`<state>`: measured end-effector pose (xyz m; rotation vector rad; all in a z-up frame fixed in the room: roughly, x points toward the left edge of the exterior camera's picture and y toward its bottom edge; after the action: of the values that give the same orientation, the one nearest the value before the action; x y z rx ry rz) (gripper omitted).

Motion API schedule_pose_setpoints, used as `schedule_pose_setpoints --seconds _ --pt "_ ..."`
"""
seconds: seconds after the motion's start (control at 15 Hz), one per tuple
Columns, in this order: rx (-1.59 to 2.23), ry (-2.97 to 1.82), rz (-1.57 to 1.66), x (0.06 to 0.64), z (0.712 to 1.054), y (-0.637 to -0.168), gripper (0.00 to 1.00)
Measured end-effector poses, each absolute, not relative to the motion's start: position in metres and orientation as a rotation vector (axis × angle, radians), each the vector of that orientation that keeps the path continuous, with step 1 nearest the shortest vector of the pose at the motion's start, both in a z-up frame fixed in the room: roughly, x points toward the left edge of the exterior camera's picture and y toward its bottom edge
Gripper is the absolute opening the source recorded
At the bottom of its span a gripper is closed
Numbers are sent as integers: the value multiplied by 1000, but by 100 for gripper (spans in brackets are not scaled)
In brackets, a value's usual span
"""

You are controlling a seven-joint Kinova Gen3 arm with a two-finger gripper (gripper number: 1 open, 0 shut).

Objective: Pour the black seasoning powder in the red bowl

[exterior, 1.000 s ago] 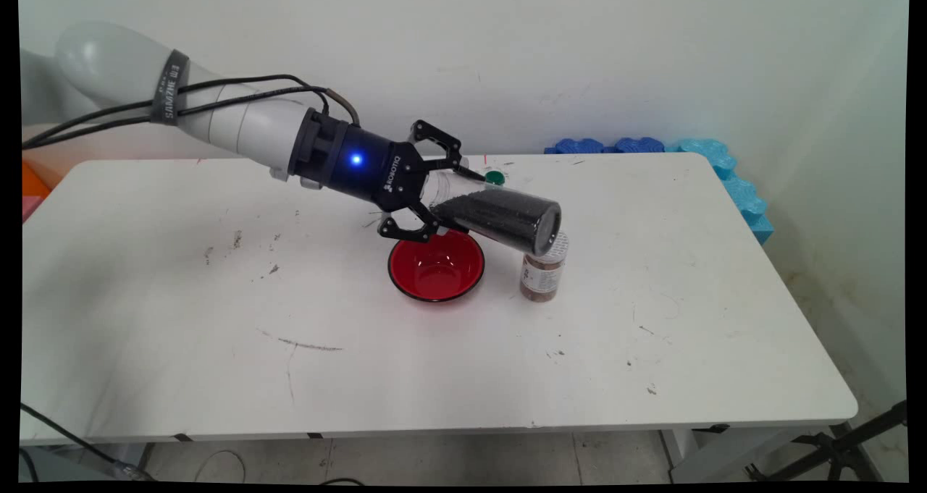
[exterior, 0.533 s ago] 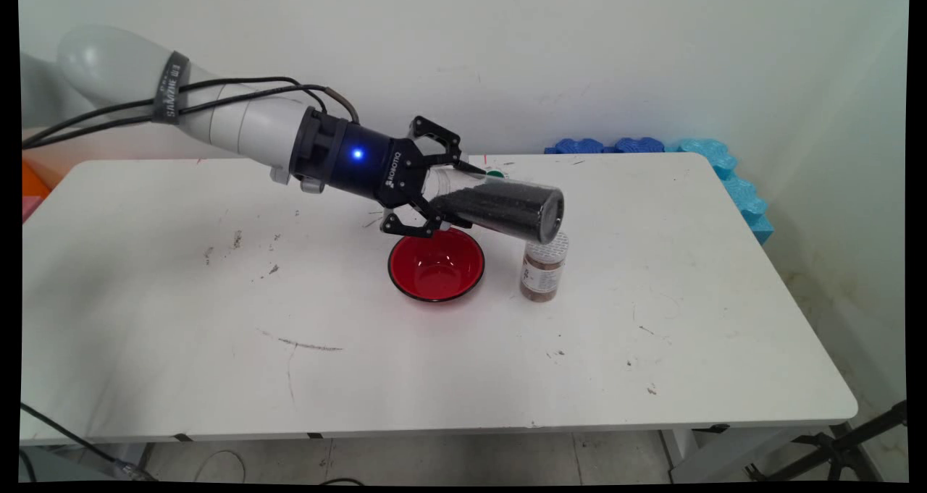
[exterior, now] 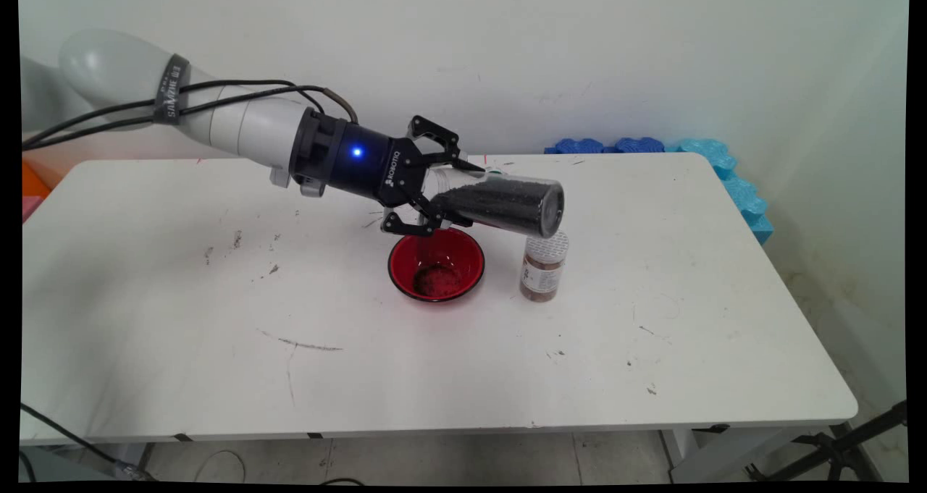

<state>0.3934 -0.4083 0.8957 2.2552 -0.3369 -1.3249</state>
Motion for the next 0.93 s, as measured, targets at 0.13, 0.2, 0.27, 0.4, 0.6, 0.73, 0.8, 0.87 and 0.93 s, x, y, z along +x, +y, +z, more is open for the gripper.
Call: schedule_pose_setpoints --seconds 0.13,0.2,0.27,0.4,0.6,0.73,0.8,0.87,0.93 --pt "2256 -328 -1332 394 895 -409 0" --pt "2256 -324 -1335 394 895 -409 0" --pt "2256 -320 -1337 394 894 -409 0" --pt "2257 -315 -1340 394 894 -409 0" --pt "2257 -312 -1342 395 894 -410 0" --pt "2257 -307 -1342 395 893 -410 0" --pt "2257 -305 -1342 395 893 -411 0" --pt "2256 -302 -1343 395 892 -411 0" --pt "2256 -299 -1344 395 892 -411 0"
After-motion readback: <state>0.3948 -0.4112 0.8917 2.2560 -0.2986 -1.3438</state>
